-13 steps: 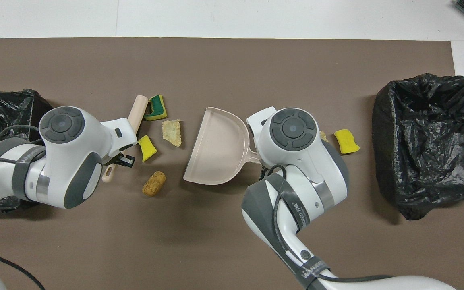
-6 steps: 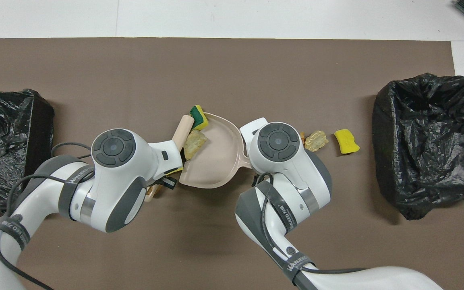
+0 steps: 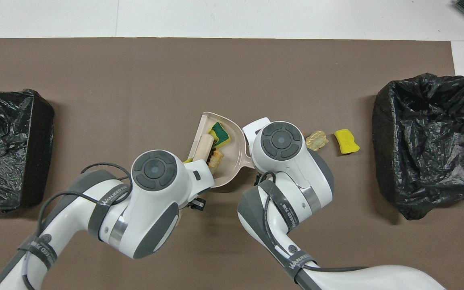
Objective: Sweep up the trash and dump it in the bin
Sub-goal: 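Sweep the sponges and bread into the dustpan with the left gripper's brush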
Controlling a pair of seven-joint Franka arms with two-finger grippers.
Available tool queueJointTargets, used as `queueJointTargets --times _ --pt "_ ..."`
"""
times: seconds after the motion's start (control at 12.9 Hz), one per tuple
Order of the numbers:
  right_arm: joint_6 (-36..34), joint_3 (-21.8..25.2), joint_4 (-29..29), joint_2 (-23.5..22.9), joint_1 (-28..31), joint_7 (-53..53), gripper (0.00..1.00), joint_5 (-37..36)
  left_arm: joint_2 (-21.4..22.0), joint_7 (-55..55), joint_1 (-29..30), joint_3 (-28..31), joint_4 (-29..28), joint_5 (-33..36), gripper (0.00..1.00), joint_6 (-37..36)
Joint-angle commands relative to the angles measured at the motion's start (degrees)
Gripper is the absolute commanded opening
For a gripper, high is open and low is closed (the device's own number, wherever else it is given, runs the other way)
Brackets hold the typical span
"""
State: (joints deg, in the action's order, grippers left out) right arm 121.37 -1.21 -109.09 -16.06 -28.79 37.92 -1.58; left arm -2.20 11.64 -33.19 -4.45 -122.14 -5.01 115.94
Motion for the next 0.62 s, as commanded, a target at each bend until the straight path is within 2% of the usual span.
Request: queueJointTargets --times 0.0,0.15,0.31,0.46,0.54 --pt "1.1 -0.4 -1.5 0.9 0.8 -0.2 0.00 -1.6 2.0 8.1 -1.6 -1.8 0.9 -0.8 0.00 -2.5" --pt "1.1 -0.5 -1.5 1.0 0.8 -0.1 0.00 -2.5 2.2 18.0 -1.6 -2.2 1.3 -0.4 0.00 -2.5" --pt "1.2 -0.5 -1.4 0.9 0.8 0.0 0.00 -2.5 3.5 23.3 -1.1 -2.2 1.5 -0.4 0.00 -3.1" --pt "1.2 -0.5 -1.4 0.9 0.8 0.0 0.00 -2.5 6.6 25.4 -0.7 -1.9 1.4 -0.4 0.00 -9.0" --pt "1.2 -0.5 -1.4 0.9 0.8 0.5 0.00 -2.5 7.5 30.8 -0.8 -1.9 1.3 -0.3 0.00 -13.1"
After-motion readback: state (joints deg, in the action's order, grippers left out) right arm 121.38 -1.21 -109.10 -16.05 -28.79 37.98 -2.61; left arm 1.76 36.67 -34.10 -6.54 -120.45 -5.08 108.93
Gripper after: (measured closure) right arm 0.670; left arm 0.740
